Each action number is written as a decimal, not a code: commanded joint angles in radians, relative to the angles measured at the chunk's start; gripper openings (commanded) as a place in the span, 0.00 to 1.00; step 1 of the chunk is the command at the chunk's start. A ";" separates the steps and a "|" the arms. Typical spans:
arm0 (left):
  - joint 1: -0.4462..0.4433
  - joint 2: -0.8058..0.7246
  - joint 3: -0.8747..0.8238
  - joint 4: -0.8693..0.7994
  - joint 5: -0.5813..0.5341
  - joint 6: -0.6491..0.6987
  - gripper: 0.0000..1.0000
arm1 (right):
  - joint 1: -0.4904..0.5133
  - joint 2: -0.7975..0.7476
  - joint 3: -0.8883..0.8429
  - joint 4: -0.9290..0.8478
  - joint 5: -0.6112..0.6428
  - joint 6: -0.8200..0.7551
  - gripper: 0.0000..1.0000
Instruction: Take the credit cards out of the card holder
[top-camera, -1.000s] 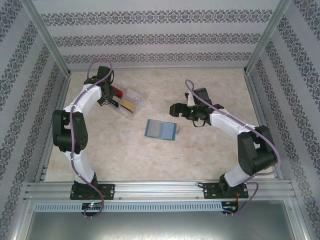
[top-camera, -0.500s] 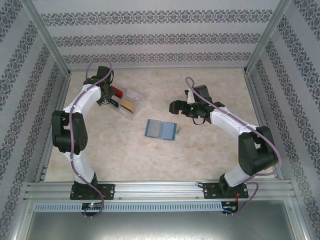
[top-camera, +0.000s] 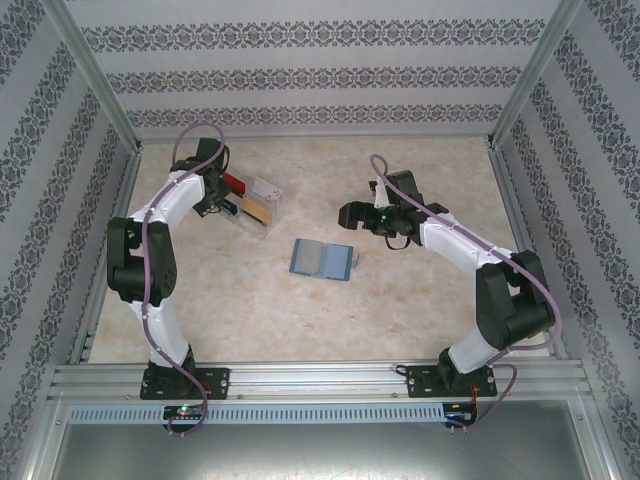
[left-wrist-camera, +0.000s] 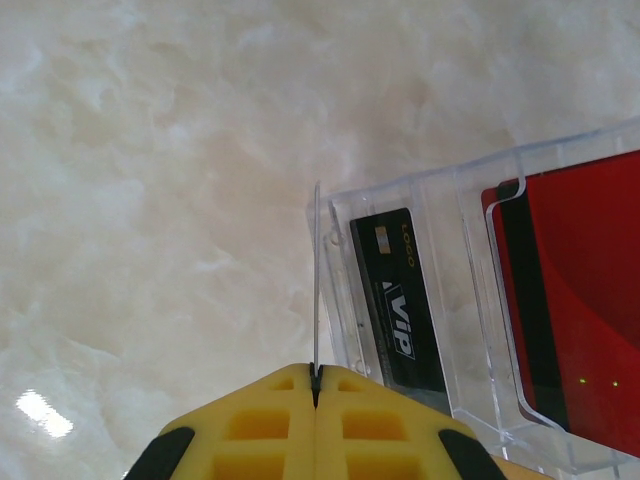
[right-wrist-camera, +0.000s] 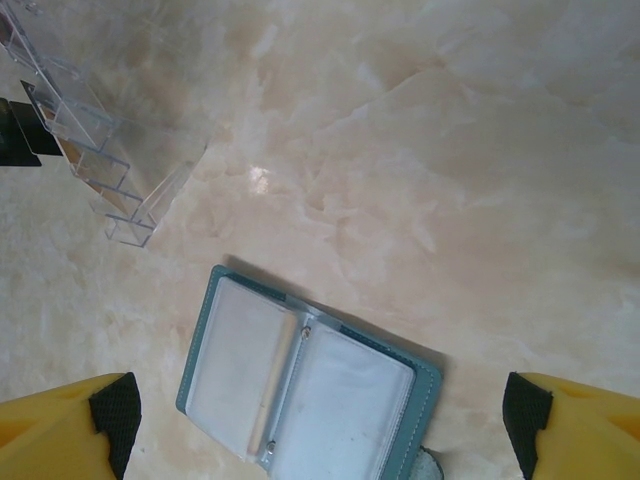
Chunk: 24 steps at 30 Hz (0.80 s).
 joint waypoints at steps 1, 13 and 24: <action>0.017 0.018 0.030 0.038 0.048 -0.018 0.00 | 0.003 -0.025 0.028 -0.025 0.030 -0.005 0.95; 0.015 0.047 0.055 0.070 0.113 0.015 0.00 | 0.007 -0.026 0.024 -0.028 0.034 0.005 0.94; 0.016 0.118 0.112 0.050 0.118 0.007 0.11 | 0.007 -0.032 0.029 -0.037 0.039 0.001 0.94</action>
